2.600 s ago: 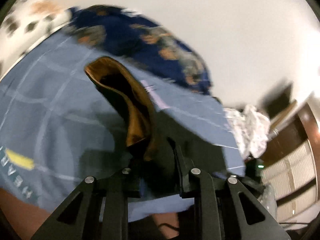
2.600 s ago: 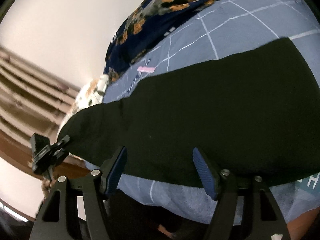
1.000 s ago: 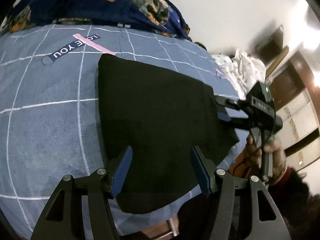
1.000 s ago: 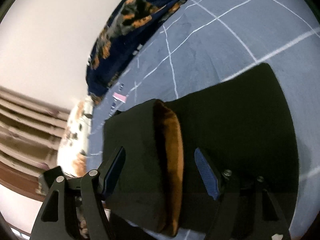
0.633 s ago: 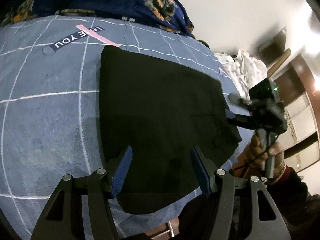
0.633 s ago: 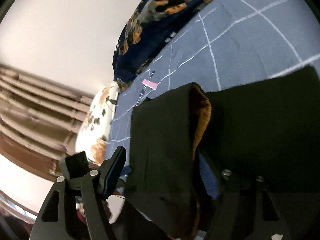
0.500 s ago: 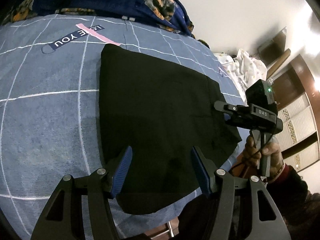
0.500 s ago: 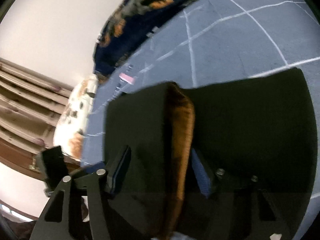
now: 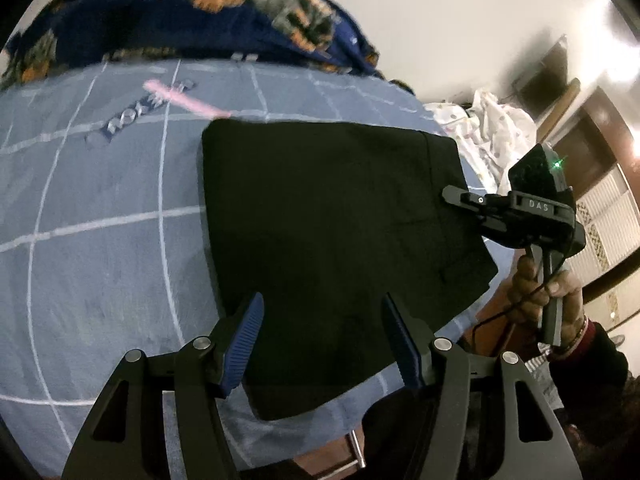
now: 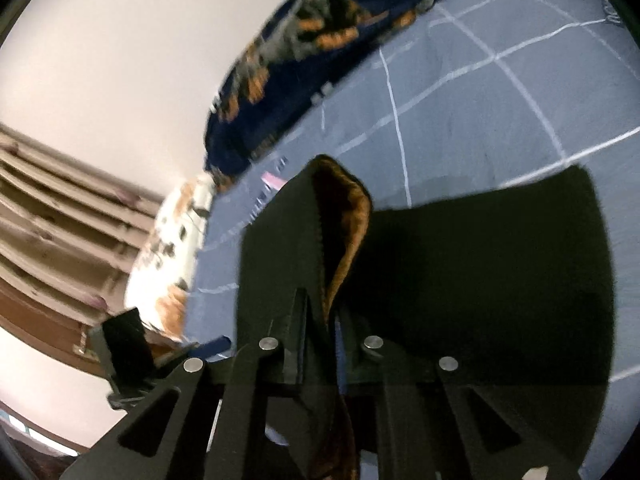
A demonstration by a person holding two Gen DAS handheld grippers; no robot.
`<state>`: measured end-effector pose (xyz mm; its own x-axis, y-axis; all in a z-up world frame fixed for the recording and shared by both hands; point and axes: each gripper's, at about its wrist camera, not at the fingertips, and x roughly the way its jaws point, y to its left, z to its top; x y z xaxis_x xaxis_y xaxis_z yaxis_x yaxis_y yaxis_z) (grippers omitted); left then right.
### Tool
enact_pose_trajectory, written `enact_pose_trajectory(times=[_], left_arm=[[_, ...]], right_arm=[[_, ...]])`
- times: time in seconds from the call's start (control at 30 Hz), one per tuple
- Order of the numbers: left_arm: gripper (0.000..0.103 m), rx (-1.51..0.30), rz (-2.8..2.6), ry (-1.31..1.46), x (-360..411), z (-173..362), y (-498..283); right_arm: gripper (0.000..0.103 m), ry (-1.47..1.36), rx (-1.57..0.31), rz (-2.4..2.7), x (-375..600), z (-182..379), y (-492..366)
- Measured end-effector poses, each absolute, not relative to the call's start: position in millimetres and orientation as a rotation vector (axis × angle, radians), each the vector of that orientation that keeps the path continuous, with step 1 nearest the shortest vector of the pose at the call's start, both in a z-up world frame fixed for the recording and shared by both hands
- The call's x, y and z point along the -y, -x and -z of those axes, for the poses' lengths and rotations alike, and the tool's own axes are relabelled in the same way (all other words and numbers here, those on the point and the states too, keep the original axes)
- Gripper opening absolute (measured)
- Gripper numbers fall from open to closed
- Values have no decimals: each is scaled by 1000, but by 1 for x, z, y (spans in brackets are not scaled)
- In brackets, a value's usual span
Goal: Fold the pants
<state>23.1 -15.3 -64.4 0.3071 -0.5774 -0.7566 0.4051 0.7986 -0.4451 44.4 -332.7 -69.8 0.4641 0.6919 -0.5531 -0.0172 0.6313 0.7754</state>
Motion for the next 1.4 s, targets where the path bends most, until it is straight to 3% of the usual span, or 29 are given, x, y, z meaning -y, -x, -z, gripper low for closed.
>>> enact_pose_trajectory(times=[0.17,0.4,1.0,1.1,1.4], left_arm=[[67,-1058,687,142,32,52,-25],[68,-1124,680,128,51,76,-32],[68,-1174,628,133,53,95,-41],[68,-1176,635,128,55,97,-41],[68,-1163,653,128,55,94,-41]], right_arm=[[9,-782,-963,-457,358,54,-37],[9,-882,-946,-332,420,78,-25],[10,-1019,-993,-286,437,121,-17],[14,-1046,-981,-287,440,119,-15],[15,-1129,-859,-305,456,66,54]])
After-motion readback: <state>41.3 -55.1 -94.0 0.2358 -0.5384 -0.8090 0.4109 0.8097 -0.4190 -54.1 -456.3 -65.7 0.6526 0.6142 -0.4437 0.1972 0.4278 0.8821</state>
